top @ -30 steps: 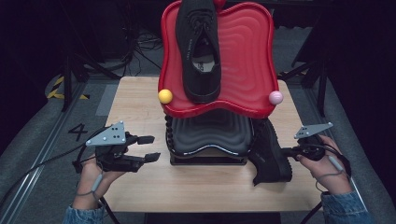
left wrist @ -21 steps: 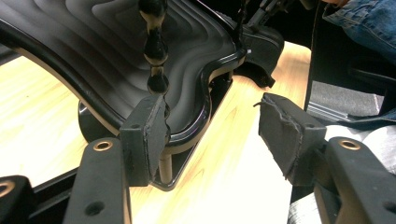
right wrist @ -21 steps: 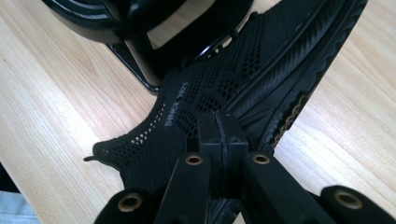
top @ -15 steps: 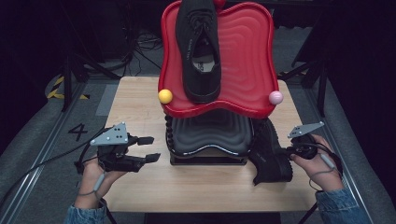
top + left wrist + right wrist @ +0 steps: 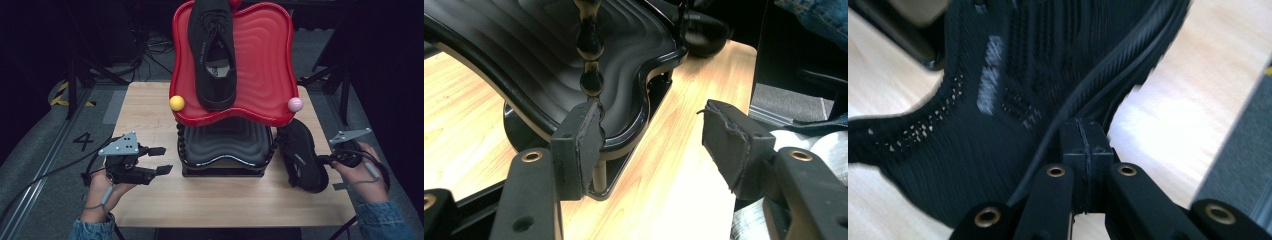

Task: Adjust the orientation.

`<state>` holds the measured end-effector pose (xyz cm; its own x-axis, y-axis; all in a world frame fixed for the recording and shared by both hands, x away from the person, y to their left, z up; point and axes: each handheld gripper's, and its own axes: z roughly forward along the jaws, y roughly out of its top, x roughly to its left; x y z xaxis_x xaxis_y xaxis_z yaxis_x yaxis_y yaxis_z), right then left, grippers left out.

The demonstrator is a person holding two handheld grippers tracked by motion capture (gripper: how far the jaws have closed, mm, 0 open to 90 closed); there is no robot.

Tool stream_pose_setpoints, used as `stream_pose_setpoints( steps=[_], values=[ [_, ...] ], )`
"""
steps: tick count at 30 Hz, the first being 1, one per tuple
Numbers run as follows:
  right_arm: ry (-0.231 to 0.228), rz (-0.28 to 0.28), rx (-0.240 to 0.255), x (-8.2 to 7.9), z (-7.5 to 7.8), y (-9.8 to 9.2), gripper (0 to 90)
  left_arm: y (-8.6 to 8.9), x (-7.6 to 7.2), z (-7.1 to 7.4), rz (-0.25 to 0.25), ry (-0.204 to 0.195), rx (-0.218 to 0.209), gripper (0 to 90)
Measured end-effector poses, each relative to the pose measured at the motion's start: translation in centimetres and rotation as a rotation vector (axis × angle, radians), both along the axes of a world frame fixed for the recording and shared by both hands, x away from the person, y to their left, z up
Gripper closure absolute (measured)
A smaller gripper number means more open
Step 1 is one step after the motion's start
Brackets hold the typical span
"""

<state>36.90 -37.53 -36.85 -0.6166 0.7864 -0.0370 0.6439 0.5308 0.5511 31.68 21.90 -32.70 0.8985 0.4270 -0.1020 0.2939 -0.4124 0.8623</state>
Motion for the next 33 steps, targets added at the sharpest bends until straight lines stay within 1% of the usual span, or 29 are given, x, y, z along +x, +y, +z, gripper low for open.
stream_pose_setpoints(
  steps=[1, 2, 3, 4, 5, 6, 7, 8, 10, 14, 16, 18, 19, 20, 21, 22, 24, 28, 33],
  values=[
    [-0.011, -0.02, 0.036, -0.1, 0.4, -0.9, 90.0, 0.0, 0.0, 0.0, -0.003, 0.002, 0.0, 40.5],
    [-0.029, -0.038, 0.06, -0.2, 1.0, -1.8, 90.0, 0.0, 0.1, -0.1, -0.005, 0.004, 0.002, 40.4],
    [-0.029, -0.038, 0.06, -0.2, 1.0, -1.8, 90.0, 0.0, 0.1, -0.1, -0.005, 0.004, 0.002, 40.4],
    [-0.071, -0.057, 0.103, -0.6, 2.7, -3.1, 88.7, 0.0, 0.3, -0.1, -0.003, 0.011, 0.0, 40.4],
    [-0.077, -0.063, 0.102, -0.7, 3.1, -3.3, 87.7, 0.0, 0.3, -0.2, -0.003, 0.014, 0.001, 40.4],
    [-0.077, -0.063, 0.102, -0.7, 3.1, -3.3, 87.7, 0.0, 0.3, -0.2, -0.003, 0.014, 0.001, 40.4],
    [-0.084, -0.055, 0.093, -1.0, 4.0, -3.3, 85.7, -0.2, 0.4, -0.3, -0.008, 0.015, 0.002, 40.3],
    [-0.085, -0.044, 0.08, -1.0, 4.2, -3.2, 84.9, -0.3, 0.4, -0.2, -0.011, 0.013, 0.006, 40.3],
    [-0.083, -0.038, 0.077, -1.1, 4.2, -3.0, 83.6, -0.3, 0.4, -0.2, -0.012, 0.014, 0.007, 40.3],
    [-0.065, -0.026, 0.066, -1.5, 4.0, -2.6, 77.3, -0.3, 0.3, -0.2, -0.011, 0.013, 0.007, 40.2],
    [-0.04, -0.029, 0.069, -1.8, 3.8, -2.6, 72.5, -0.3, 0.3, -0.3, -0.01, 0.015, 0.004, 40.1],
    [-0.026, -0.027, 0.082, -2.1, 3.7, -2.5, 67.8, -0.2, 0.3, -0.3, -0.014, 0.018, 0.004, 40.0],
    [0.006, -0.016, 0.116, -2.3, 3.5, -2.3, 64.1, -0.2, 0.3, -0.3, -0.023, 0.022, 0.0, 39.3],
    [0.025, -0.007, 0.133, -2.4, 3.4, -2.2, 63.0, -0.2, 0.3, -0.4, -0.029, 0.027, 0.0, 38.7],
    [0.04, -0.006, 0.139, -2.5, 3.2, -2.1, 62.1, -0.2, 0.3, -0.4, -0.029, 0.027, 0.0, 38.7],
    [0.04, -0.006, 0.139, -2.5, 3.2, -2.1, 62.1, -0.2, 0.3, -0.4, -0.025, 0.023, 0.005, 38.7],
    [0.063, -0.004, 0.113, -2.5, 2.7, -1.9, 61.5, -0.2, 0.3, -0.4, -0.022, 0.027, 0.001, 38.7],
    [0.105, -0.021, 0.061, -2.3, 1.3, -1.5, 61.2, -0.3, 0.3, -0.4, -0.029, 0.024, 0.008, 38.7],
    [0.144, -0.015, 0.044, -1.7, -0.5, -0.9, 62.4, -0.2, 0.3, -0.5, -0.032, 0.029, 0.008, 38.5]
  ],
)
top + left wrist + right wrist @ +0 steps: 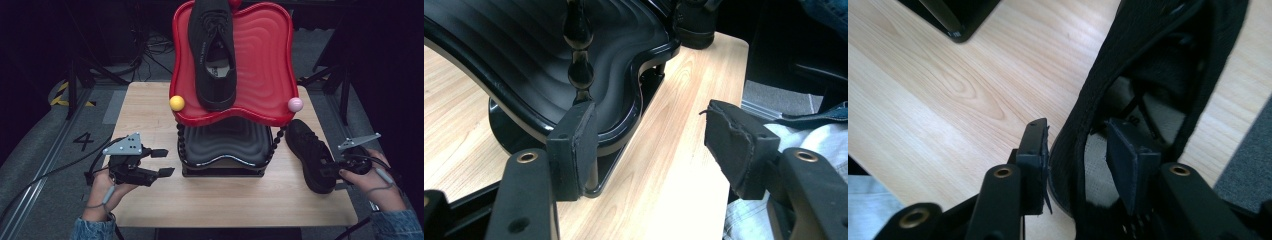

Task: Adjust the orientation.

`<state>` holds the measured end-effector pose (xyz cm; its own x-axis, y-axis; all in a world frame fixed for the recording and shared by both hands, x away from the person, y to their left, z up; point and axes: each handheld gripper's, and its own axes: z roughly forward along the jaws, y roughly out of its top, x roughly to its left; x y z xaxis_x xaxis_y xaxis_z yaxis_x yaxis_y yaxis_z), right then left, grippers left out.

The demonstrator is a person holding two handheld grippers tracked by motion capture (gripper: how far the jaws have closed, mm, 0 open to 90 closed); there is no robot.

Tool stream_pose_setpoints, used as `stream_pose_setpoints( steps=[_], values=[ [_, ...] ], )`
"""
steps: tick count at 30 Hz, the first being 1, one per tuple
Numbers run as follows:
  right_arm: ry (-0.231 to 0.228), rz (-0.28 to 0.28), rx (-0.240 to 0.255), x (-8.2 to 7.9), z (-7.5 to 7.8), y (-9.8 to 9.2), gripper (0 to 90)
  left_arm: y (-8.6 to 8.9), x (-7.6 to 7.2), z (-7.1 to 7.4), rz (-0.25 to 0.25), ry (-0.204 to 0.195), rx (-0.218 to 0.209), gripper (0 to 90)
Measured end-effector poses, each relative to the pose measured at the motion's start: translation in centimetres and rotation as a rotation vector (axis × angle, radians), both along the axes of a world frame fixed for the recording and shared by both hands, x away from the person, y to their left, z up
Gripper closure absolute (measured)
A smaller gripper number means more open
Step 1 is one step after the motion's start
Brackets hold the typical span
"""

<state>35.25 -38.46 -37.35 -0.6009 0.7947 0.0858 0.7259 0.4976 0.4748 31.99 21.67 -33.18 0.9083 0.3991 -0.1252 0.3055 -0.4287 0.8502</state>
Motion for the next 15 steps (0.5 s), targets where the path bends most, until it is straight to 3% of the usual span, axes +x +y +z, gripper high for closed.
stream_pose_setpoints(
  steps=[4, 6, 11, 13, 15],
  values=[
    [0.047, 0.015, -0.014, 0.9, -1.8, 0.4, 63.3, 0.2, 0.0, 0.0, 0.006, 0.002, -0.005, 38.5],
    [0.047, 0.027, -0.031, 1.1, -2.3, 0.5, 64.2, 0.3, 0.0, 0.0, 0.008, 0.003, -0.002, 38.4],
    [0.059, 0.036, -0.02, 1.4, -3.1, 0.5, 65.4, 0.5, 0.0, -0.1, 0.013, 0.003, -0.004, 38.4],
    [0.061, 0.078, -0.038, 1.6, -4.0, 0.9, 66.8, 0.4, 0.0, -0.1, 0.013, 0.003, -0.003, 38.3],
    [0.06, 0.083, -0.03, 1.6, -4.3, 1.0, 67.3, 0.4, 0.0, 0.0, 0.014, 0.004, -0.004, 38.3]
  ],
)
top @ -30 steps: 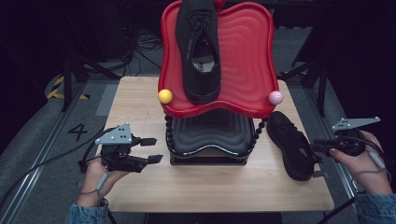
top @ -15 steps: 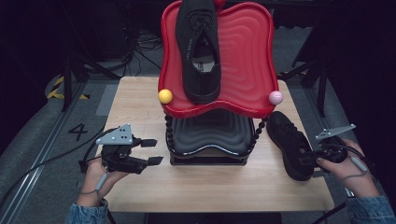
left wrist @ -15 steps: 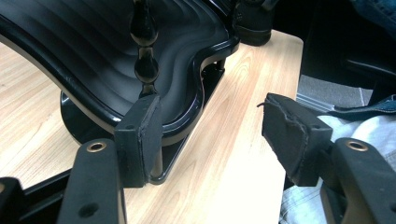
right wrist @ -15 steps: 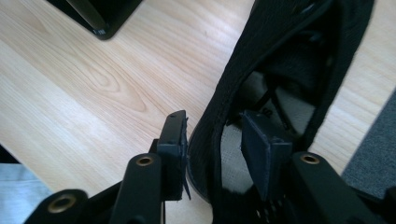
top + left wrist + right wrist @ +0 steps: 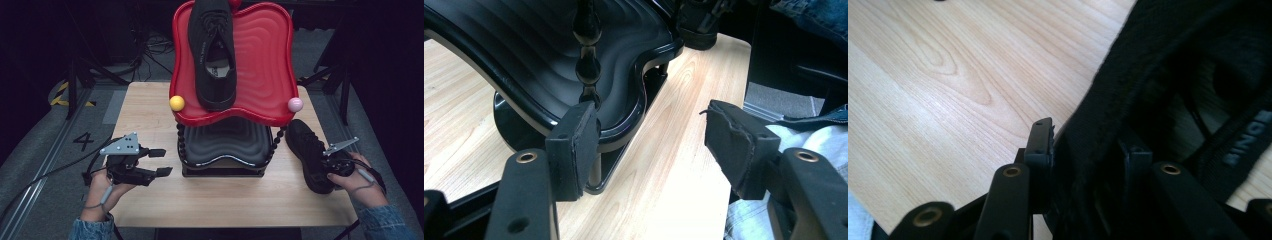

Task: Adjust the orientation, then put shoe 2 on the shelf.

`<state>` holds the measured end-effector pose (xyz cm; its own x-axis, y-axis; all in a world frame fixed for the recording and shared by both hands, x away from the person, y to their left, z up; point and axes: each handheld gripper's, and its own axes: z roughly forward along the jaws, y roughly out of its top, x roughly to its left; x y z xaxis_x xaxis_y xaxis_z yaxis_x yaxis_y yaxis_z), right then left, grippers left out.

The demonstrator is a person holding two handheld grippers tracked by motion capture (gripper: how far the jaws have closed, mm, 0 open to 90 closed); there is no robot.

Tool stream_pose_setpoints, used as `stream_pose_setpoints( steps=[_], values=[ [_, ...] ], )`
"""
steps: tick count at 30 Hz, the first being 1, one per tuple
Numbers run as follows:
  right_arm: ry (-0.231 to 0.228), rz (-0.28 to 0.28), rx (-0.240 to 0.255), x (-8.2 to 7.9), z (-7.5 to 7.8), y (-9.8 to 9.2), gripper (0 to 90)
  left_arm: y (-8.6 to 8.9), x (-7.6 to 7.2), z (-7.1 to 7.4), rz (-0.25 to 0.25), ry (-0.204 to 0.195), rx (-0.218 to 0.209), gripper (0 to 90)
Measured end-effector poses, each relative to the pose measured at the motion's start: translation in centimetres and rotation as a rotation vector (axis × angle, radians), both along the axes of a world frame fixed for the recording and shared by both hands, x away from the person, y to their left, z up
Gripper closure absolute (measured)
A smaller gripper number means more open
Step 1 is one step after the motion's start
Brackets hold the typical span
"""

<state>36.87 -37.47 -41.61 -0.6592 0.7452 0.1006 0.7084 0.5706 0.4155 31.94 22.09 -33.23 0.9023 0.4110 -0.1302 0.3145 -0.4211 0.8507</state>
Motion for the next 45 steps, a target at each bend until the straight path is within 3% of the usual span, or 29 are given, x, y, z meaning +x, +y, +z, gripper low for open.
stream_pose_setpoints(
  steps=[3, 6, 10, 20, 25, 30, 35, 45],
  values=[
    [-0.002, -0.005, 0.035, 0.0, -0.5, -0.1, 69.9, 0.0, 0.0, 0.0, 0.001, -0.001, 0.0, 38.2],
    [-0.018, -0.015, 0.081, -0.2, -0.5, -0.5, 78.2, 0.1, 0.0, 0.0, 0.004, 0.003, -0.001, 38.2],
    [0.001, -0.075, 0.123, -0.4, -0.5, -0.8, 85.9, 0.0, 0.0, -0.1, 0.007, 0.007, -0.001, 38.2],
    [0.022, -0.122, 0.131, -0.2, -0.4, -0.6, 88.6, 0.0, 0.0, -0.2, 0.006, 0.005, -0.001, 38.3],
    [0.008, -0.13, 0.132, -0.1, 0.0, -0.4, 88.7, 0.2, 0.0, -0.1, 0.008, 0.004, 0.0, 38.3],
    [0.001, -0.142, 0.11, 0.0, 1.2, 0.0, 88.7, 0.4, 0.0, 0.0, 0.014, 0.005, -0.01, 38.3],
    [0.002, -0.154, 0.134, -0.1, 2.8, 0.0, 88.6, 0.4, 0.0, -0.1, 0.013, 0.004, -0.003, 38.3],
    [-0.018, -0.155, 0.135, -0.2, 6.9, 0.4, 88.5, 0.6, -0.2, -0.2, 0.025, 0.009, 0.003, 38.3]
  ],
)
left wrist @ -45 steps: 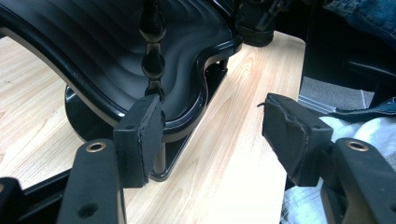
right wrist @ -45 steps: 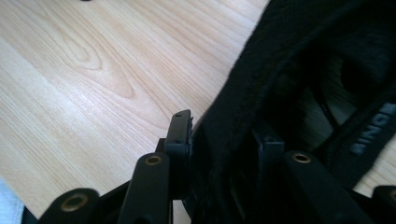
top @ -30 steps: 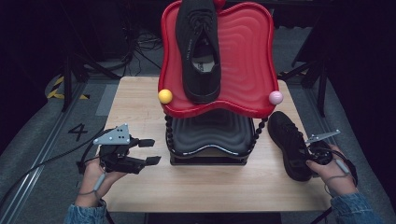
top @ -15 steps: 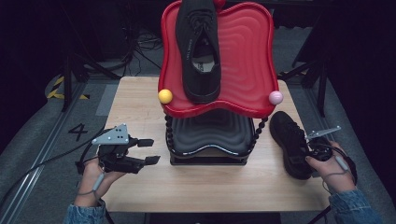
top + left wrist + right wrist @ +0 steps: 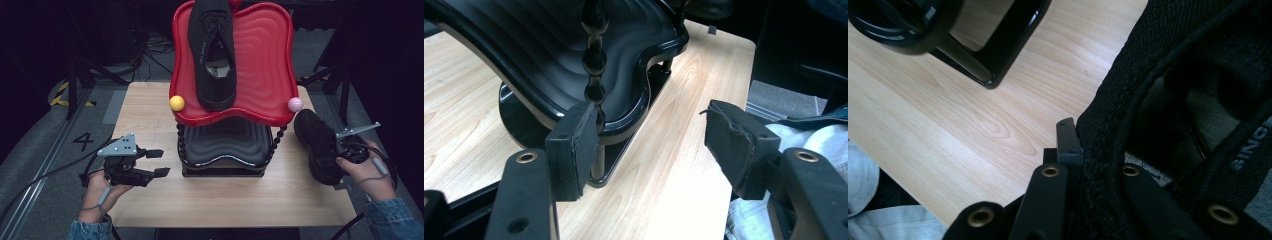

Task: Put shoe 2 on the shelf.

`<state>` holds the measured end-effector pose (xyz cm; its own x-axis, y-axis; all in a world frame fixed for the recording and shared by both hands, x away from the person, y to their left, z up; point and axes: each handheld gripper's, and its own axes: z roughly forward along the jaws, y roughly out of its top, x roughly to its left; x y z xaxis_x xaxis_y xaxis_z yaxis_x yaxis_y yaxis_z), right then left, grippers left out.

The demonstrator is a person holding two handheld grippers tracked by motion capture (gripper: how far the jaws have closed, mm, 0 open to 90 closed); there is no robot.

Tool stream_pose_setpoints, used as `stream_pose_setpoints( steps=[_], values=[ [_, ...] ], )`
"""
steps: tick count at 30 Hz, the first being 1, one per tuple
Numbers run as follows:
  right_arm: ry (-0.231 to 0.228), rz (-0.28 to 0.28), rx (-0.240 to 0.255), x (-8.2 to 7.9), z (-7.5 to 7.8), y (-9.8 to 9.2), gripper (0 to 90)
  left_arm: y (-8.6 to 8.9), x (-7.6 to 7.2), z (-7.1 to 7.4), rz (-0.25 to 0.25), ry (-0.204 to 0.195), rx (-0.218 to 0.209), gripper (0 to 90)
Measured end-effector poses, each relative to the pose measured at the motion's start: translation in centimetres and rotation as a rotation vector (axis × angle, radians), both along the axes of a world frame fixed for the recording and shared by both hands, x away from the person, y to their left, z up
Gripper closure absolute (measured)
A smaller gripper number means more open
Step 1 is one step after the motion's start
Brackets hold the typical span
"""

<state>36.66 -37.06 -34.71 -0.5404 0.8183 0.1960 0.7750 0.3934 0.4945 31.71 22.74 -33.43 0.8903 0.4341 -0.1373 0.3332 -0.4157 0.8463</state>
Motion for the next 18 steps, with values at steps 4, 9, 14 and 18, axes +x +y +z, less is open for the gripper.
stream_pose_setpoints(
  steps=[4, 9, 14, 18],
  values=[
    [0.004, 0.006, 0.002, 0.1, 1.8, 0.4, 88.5, 0.1, -0.1, 0.0, 0.003, -0.002, 0.003, 38.3],
    [0.008, 0.013, -0.006, 0.2, 3.4, 0.7, 88.5, 0.2, -0.1, -0.2, 0.011, 0.008, 0.007, 38.3],
    [-0.005, 0.023, -0.014, 0.1, 5.3, 1.0, 88.5, 0.3, -0.2, -0.2, 0.012, 0.005, 0.01, 38.3],
    [-0.027, 0.026, -0.02, -0.1, 7.1, 1.2, 88.4, 0.3, -0.3, -0.1, 0.017, 0.007, 0.012, 38.3]
  ],
)
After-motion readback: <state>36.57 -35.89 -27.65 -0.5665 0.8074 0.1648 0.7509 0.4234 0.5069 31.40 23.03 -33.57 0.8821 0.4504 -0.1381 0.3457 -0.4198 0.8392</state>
